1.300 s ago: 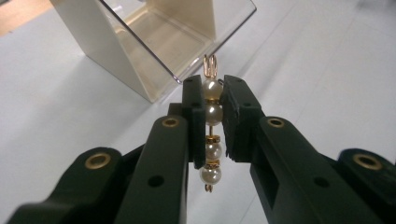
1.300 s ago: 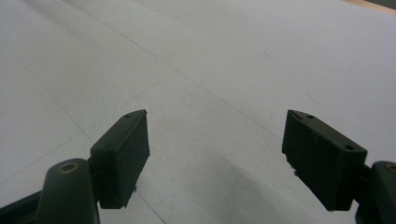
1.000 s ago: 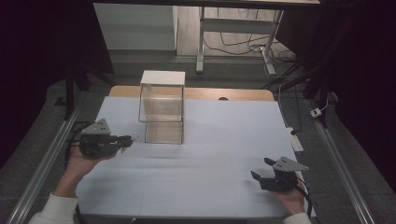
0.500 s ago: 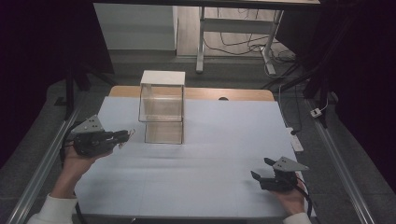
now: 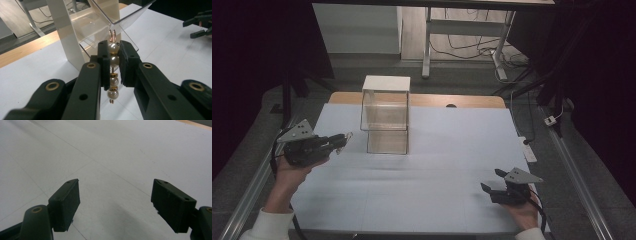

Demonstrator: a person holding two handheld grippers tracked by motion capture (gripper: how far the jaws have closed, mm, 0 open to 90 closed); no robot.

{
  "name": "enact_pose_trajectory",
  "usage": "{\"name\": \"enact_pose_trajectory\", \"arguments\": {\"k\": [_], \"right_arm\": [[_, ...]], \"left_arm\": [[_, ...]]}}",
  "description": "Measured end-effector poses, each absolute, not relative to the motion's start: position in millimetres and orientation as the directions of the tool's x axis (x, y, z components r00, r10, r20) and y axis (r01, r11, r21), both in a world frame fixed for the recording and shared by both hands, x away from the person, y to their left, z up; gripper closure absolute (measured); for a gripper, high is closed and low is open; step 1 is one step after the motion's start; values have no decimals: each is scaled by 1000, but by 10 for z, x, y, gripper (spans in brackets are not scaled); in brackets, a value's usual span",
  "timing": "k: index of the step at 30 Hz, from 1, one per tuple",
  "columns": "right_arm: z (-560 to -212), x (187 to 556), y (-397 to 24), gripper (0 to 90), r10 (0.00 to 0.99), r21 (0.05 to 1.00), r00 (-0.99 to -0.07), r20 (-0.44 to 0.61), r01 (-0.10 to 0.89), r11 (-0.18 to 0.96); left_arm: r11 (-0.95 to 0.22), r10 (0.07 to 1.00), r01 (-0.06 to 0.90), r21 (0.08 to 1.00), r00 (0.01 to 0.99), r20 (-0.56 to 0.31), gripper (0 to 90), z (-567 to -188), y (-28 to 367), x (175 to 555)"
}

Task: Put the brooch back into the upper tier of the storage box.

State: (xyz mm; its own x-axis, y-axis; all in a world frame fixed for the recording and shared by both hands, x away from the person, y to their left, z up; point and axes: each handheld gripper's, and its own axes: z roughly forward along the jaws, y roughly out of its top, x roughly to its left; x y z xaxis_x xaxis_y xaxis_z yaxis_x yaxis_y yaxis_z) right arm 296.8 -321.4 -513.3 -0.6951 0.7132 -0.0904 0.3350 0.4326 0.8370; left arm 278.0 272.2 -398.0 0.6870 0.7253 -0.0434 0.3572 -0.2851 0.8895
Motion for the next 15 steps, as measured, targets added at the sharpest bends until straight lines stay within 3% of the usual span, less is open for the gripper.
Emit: {"name": "enact_pose_trajectory", "arguments": {"k": [15], "right_arm": [[-5126, 2986, -3185, 226, 707, 839, -701, -95, 326, 435]], "left_arm": [[-249, 748, 306, 919, 663, -19, 791, -3695, 2712, 2814]]}}
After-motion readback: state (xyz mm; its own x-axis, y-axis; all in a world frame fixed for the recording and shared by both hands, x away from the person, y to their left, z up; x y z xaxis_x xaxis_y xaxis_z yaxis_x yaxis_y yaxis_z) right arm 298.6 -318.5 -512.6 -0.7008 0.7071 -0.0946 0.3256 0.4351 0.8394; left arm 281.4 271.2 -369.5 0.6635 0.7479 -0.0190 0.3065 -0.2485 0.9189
